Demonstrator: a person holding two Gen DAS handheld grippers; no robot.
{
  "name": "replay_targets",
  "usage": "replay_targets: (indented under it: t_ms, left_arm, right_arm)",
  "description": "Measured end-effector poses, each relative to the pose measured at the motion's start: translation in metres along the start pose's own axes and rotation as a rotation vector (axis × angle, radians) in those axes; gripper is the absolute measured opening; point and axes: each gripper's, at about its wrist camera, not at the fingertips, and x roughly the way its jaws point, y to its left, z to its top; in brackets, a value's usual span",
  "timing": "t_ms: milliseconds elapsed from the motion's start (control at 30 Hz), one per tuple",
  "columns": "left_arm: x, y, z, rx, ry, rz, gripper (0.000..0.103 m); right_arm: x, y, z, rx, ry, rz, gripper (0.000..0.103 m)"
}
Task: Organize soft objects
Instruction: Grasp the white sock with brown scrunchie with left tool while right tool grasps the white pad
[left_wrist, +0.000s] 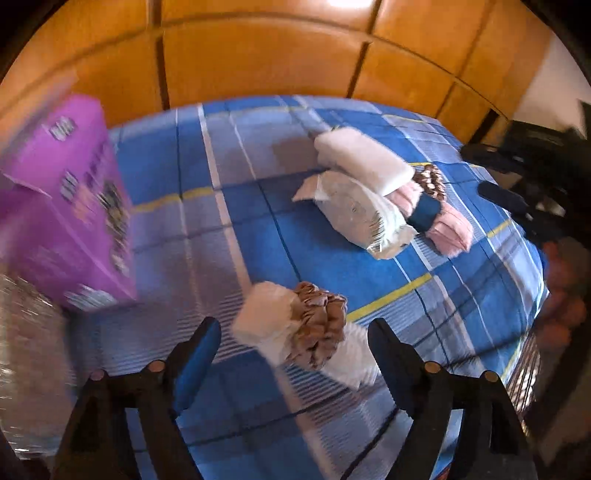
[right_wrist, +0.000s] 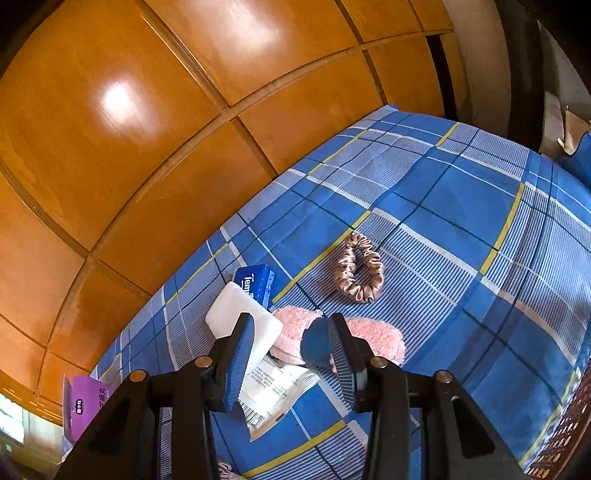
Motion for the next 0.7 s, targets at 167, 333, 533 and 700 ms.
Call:
replay_targets:
  t_ms: [167,333,533,700]
  left_arm:
    - [0.021,-0.004,-0.003,0.017,0.006,-0.024,0.048]
    - [0.010,0.000,-0.018,0.140,-0.033,-0.018,0.046]
    - [0.004,0.018,-0.032,0.179,-0.047,-0.061,0.047]
    - [0.005,0.020,-0.033,0.174,-0.055,-0.072,0.047]
  right_arm:
    - [0.002,-0.010,0.001,0.051,0.005,-0.001,0.042]
    - [0.013,-0.013,-0.001,0.070,0.065,0.006,0.042]
    - [0.028,0.036,-0.012,-0.215,0.134,-0.026,0.057]
    - [0.053,0.083,-0.009,-0.548,0.147,-0.127,0.073]
